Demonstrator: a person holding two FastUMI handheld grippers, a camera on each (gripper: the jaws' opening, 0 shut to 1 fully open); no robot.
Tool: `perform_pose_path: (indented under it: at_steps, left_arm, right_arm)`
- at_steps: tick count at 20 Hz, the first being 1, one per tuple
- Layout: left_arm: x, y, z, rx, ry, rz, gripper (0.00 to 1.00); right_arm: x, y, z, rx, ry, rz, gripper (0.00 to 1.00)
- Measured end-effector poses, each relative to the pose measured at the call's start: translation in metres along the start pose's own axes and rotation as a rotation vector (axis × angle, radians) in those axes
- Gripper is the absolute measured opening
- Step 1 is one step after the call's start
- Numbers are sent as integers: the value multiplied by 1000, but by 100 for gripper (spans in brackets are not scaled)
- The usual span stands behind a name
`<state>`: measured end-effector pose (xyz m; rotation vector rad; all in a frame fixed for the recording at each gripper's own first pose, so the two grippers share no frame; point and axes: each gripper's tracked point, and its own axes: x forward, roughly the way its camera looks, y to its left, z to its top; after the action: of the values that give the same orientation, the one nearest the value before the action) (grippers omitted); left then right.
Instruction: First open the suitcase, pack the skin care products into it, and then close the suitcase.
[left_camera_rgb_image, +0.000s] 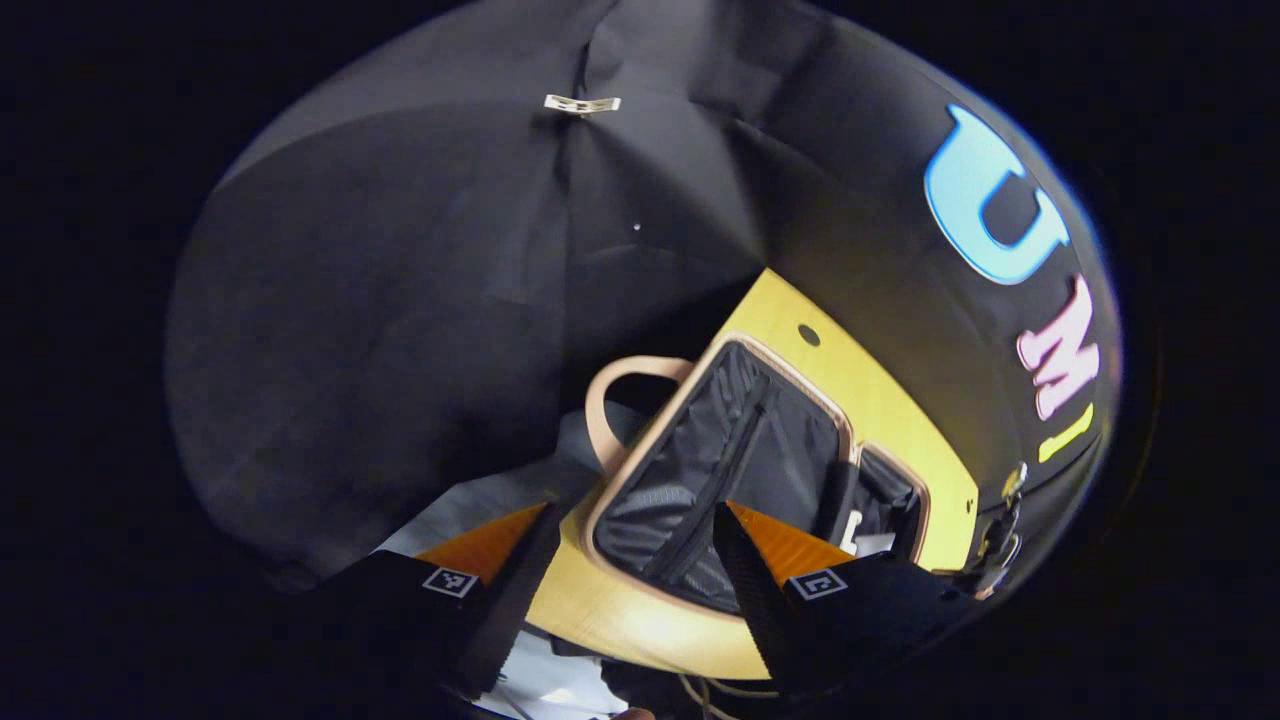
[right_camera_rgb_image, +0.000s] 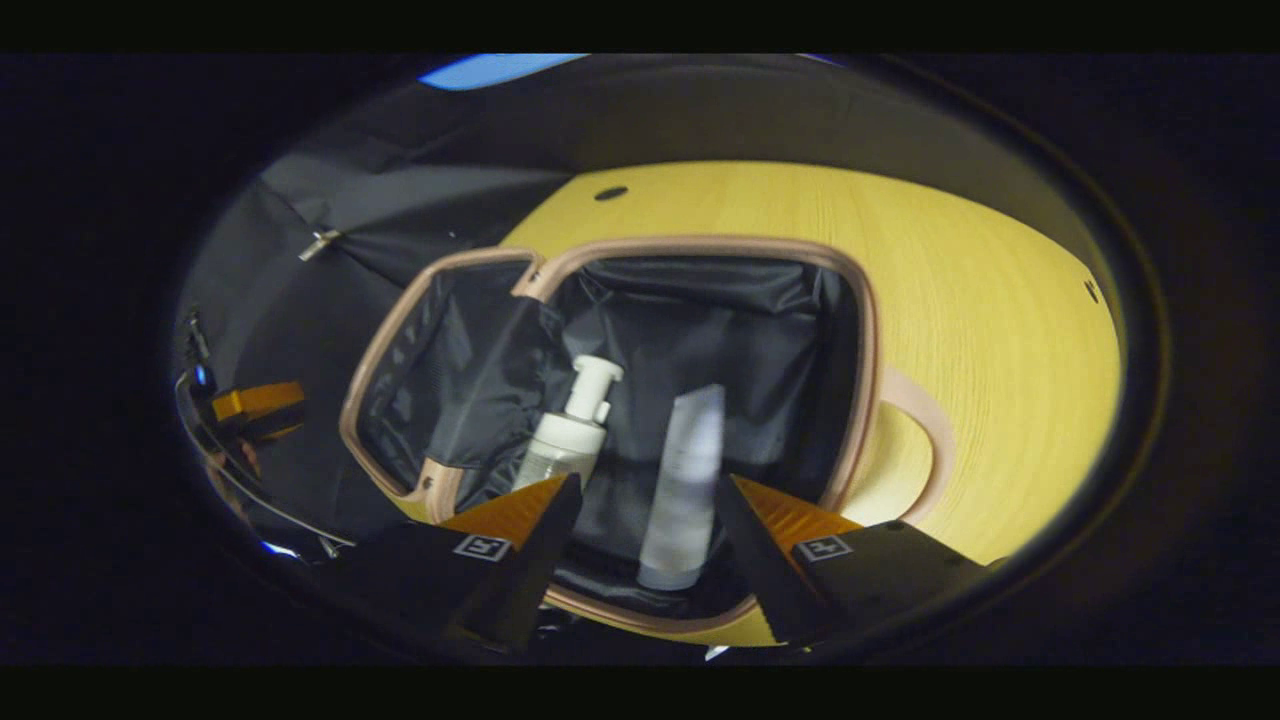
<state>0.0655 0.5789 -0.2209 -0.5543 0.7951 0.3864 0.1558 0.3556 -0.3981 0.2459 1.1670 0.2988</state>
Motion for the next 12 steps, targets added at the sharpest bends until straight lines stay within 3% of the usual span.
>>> perform_pose_path:
  at_steps: [4, 6, 9, 12]
  left_arm:
    - [35, 20, 47, 18, 7, 51, 97]
    - [59, 25, 58, 23, 43, 75, 97]
    - [95, 44, 64, 58, 103, 154, 97]
    - [122, 45, 56, 59, 188, 171, 97]
  right_arm:
    - [-62, 9, 29, -49, -190, 80, 90]
    - [-93, -1, 36, -82, -259, 78, 90]
    - [-127, -32, 35, -97, -329, 17, 90]
    - [-141, -69, 21, -73, -323, -77, 90]
